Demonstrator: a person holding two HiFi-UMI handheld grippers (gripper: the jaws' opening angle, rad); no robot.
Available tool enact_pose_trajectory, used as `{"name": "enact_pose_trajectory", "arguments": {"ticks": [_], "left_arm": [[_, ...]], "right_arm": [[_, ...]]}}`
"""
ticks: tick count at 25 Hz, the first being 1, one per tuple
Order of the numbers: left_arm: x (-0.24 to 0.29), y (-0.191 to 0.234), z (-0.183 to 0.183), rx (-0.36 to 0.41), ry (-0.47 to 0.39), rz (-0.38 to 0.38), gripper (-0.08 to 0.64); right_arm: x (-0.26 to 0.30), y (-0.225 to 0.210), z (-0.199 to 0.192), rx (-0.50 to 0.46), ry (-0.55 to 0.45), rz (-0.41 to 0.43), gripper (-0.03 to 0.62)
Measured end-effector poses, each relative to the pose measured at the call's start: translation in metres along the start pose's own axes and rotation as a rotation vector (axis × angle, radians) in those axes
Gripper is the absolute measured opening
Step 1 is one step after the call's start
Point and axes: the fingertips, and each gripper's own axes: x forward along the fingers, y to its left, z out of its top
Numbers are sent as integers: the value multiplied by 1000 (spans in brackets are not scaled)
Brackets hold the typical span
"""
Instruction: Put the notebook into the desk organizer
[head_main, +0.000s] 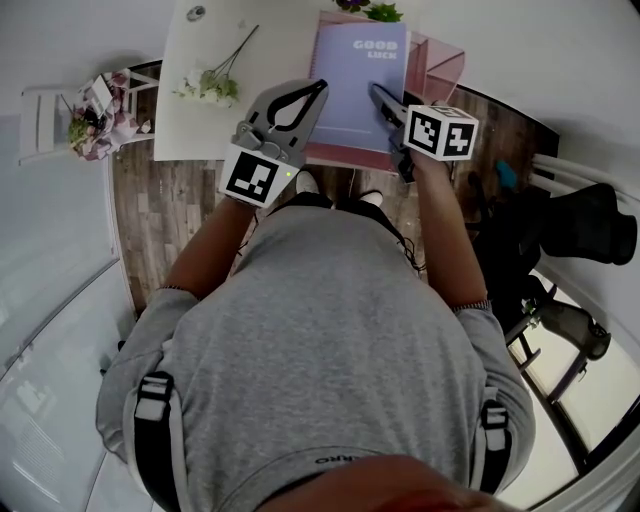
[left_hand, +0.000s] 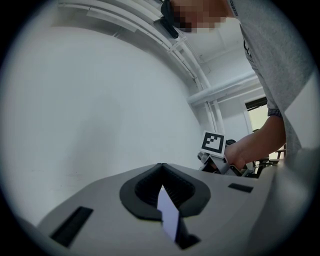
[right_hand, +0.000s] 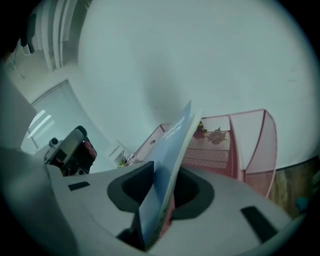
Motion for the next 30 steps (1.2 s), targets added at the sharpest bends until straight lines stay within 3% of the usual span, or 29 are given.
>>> {"name": "enact_pose_trajectory", "arguments": {"ticks": [10, 12, 23, 30], "left_arm": [[6, -2, 2, -20, -10, -25, 20], [6, -2, 1, -29, -10, -31, 20], [8, -3, 5, -40, -31, -60, 20], [8, -7, 4, -43, -30, -71, 20]], "right_arm": [[5, -6, -4, -13, 43, -93, 103], [8, -5, -7, -56, 67, -131, 86], [14, -16, -11, -366, 217, -329, 130], [18, -17, -22, -439, 284, -387, 144]]}}
